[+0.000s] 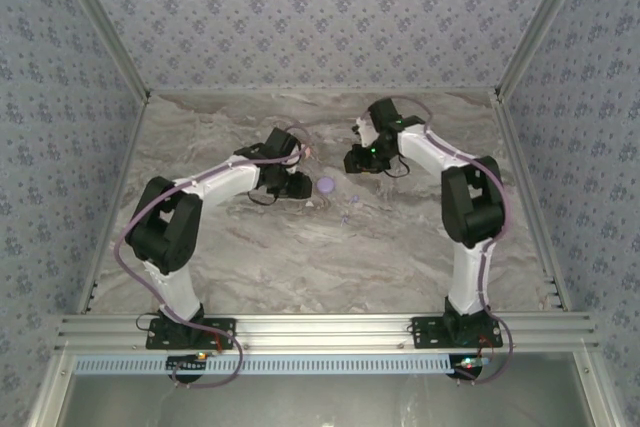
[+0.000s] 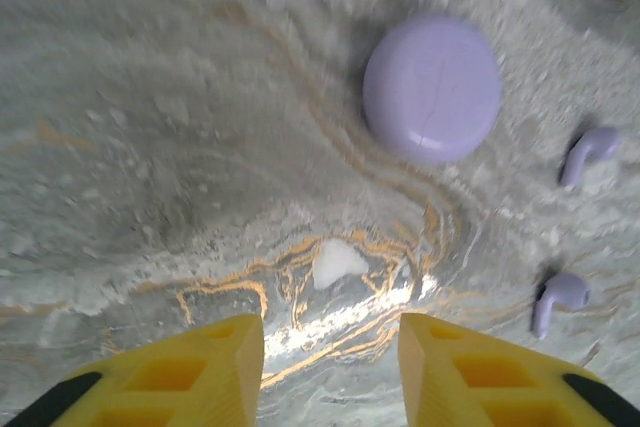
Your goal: Insert wireless bluetooth earbuds into charging case
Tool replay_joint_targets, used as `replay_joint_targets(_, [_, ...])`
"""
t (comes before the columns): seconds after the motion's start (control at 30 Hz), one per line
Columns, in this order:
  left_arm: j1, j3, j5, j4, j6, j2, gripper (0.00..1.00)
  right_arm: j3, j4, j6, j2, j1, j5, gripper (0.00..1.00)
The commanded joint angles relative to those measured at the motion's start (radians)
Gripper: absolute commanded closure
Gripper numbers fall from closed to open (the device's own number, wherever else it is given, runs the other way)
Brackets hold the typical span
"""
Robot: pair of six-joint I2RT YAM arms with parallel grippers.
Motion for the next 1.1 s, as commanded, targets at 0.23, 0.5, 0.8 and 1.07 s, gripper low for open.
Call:
replay_joint_targets(0.23, [-0.005,-0.013,0.112,0.15,-0.138,0.071,0.71,0.253,-0.135,0.003,0.216,0.042,0.025,0.79])
replay_joint_targets(0.5, [-0.005,0.05,0.134,0.144,-0.15,0.16,0.76,0.367,-0.183,0.005,0.312,0.054,0.017,0.83])
replay_joint_targets(0.8, [-0.005,0.113,0.08,0.087,-0.159,0.219,0.79,0.404,-0.22,-0.009,0.354,0.065,0.021,0.82])
replay_joint_targets(1.07, [-0.005,0.156,0.0,0.028,-0.159,0.237,0.81,0.35,-0.222,-0.026,0.326,0.065,0.02,0.82])
